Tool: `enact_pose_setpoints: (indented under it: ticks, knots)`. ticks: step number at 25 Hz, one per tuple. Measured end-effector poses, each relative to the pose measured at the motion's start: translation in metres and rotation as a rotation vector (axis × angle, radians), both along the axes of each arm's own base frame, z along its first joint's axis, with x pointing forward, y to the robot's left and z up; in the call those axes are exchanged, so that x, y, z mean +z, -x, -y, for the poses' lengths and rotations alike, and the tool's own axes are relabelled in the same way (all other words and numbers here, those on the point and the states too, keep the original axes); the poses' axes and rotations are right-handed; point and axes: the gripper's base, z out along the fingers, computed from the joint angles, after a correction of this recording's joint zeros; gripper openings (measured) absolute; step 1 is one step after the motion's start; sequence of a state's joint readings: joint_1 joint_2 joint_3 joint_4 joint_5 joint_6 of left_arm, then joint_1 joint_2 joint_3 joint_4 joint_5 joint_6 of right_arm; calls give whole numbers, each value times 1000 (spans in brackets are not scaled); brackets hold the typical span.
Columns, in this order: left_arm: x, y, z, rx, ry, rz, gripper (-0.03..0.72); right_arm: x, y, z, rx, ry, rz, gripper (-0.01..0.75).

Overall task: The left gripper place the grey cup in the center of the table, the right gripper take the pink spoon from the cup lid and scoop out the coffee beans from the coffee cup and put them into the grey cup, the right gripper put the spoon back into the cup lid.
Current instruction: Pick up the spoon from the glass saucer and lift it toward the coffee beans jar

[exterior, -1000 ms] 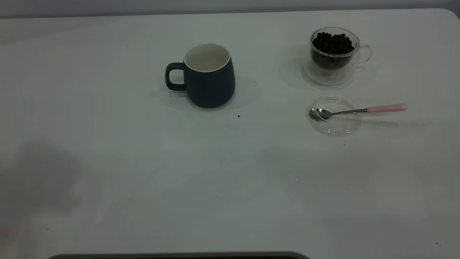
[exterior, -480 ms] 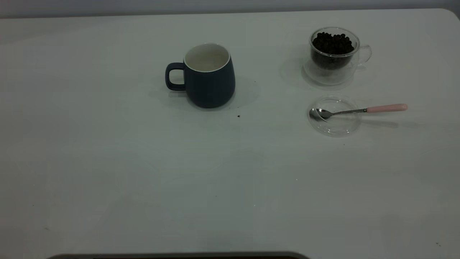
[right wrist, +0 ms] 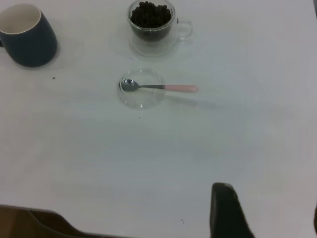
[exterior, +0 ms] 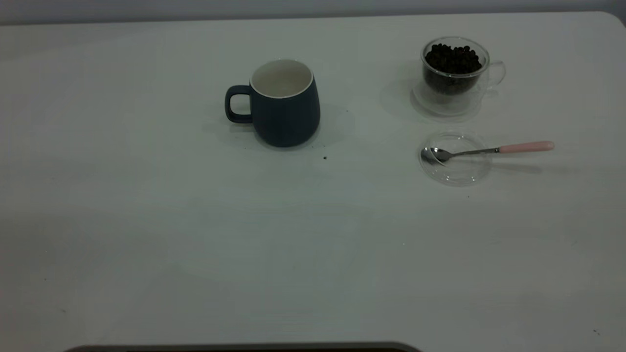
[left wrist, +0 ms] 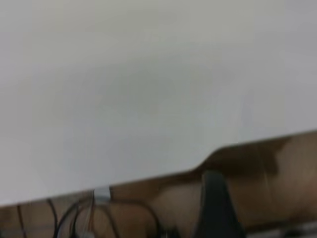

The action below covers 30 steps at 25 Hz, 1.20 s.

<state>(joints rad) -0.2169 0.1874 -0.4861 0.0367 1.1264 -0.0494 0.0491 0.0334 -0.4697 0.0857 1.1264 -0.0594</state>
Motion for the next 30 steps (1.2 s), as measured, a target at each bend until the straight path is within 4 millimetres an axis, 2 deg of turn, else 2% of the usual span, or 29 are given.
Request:
enact_pose_setpoints:
  ticks: [5, 10, 14, 30]
  knots:
    - [0, 19, -4, 21, 29, 135, 567, 0, 0, 0, 0, 0, 0, 452]
    - [-1, 28, -4, 160, 27, 196, 567, 0, 0, 0, 0, 0, 0, 452]
    - [-1, 29, -3, 212, 22, 198, 567, 0, 0, 0, 0, 0, 0, 452]
    - [-1, 29, -3, 213, 21, 197, 567, 0, 0, 0, 0, 0, 0, 452]
